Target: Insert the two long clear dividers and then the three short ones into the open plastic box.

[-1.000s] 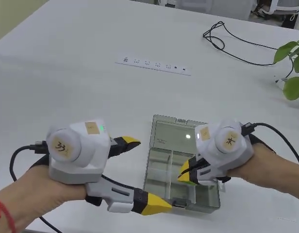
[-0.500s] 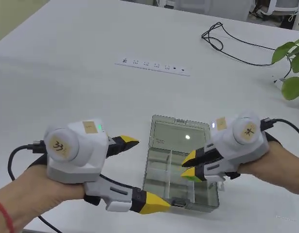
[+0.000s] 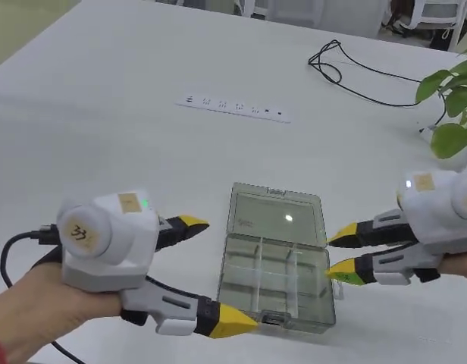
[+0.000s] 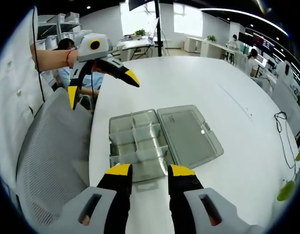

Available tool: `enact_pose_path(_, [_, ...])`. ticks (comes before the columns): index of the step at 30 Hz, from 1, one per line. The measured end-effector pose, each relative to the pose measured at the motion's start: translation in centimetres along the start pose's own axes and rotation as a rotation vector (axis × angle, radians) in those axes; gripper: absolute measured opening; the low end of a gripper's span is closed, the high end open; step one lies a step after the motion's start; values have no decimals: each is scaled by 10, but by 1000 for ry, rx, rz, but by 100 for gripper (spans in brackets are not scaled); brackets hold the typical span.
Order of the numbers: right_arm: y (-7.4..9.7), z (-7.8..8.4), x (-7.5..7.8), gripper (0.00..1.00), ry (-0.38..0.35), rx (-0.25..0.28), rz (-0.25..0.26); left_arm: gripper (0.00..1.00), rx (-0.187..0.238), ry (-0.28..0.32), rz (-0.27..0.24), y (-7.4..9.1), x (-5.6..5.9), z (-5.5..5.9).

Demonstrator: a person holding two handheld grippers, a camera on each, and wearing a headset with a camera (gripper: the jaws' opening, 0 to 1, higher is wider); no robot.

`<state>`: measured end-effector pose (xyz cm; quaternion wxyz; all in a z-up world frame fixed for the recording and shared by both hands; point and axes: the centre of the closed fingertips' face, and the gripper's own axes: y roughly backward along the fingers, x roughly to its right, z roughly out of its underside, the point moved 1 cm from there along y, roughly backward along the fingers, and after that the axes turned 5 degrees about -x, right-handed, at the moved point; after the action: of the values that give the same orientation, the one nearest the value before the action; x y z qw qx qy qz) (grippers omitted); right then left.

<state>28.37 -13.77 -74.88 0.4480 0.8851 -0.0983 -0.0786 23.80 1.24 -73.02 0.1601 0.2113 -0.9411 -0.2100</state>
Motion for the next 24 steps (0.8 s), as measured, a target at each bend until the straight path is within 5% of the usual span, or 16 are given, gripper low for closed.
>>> enact_pose_path(7, [23,29,0,37,-37,-24,34,95,1,-1,-1,2,2,-1])
enact_pose_path(14, [34,70,-1,44,-34,-107,32,95,0,-4,0,3,3,-2])
enact_pose_path(24, [39,148,3,50,83,-389,-3,95,0,0,-2,3,2,-1])
